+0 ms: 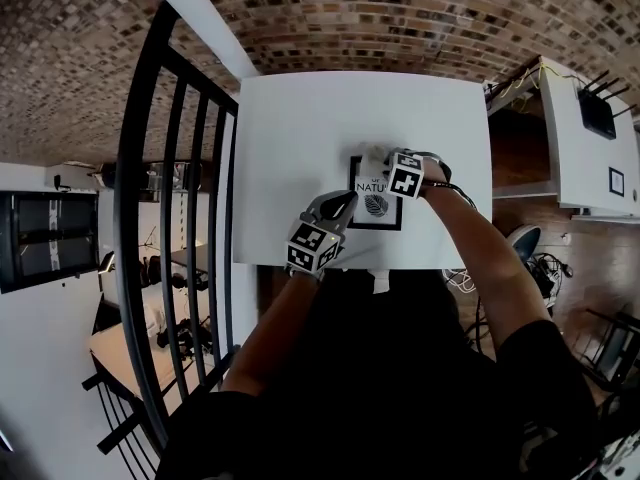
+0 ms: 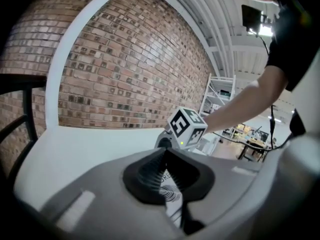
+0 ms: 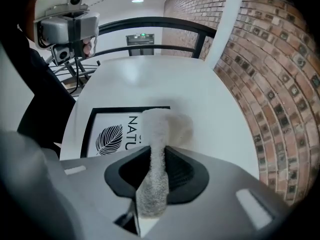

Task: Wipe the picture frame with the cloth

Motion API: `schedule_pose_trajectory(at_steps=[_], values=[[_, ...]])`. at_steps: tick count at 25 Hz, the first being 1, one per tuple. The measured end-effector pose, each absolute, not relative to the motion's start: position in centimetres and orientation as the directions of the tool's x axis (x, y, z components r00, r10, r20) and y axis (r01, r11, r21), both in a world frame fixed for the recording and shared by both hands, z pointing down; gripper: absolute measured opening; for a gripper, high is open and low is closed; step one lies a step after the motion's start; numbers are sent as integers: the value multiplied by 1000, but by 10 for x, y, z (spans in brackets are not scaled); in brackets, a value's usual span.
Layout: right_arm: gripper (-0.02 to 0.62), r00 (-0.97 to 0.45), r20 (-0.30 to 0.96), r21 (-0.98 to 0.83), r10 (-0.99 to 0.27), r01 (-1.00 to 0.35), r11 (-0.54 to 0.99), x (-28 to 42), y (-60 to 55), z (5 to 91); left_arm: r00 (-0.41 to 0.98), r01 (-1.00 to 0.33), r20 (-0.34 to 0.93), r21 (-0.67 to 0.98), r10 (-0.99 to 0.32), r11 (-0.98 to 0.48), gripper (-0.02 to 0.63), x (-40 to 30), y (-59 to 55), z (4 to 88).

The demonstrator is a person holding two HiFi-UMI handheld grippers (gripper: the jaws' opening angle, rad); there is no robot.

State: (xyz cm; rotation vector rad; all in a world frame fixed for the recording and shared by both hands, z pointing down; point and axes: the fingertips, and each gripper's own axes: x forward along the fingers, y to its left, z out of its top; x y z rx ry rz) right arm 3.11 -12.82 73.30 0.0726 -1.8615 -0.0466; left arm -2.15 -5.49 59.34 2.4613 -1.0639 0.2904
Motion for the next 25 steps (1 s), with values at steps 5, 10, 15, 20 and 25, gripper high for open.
schedule_pose_trajectory(at_steps=[5,10,15,20,25], values=[[86,-291,956,29,-31,-10,1000,29,-112,735,681,-733,354,312,-642,-605,2,-24,-57,594],[86,-297,955,-19,18,1,1000,30,-85,736,686,-728,353,305,-636,-615,2,-22,-56,592],[86,-310,948,-71,67,1,998,30,-55,737,692,-721,356,302,-628,-624,2,-19,-52,594],[86,-303,946,-106,113,40,994,32,-22,736,700,-713,355,296,-619,-636,2,-14,-48,594],[86,-293,943,-139,159,86,986,30,5,734,712,-699,359,282,-604,-657,2,-3,-44,593]])
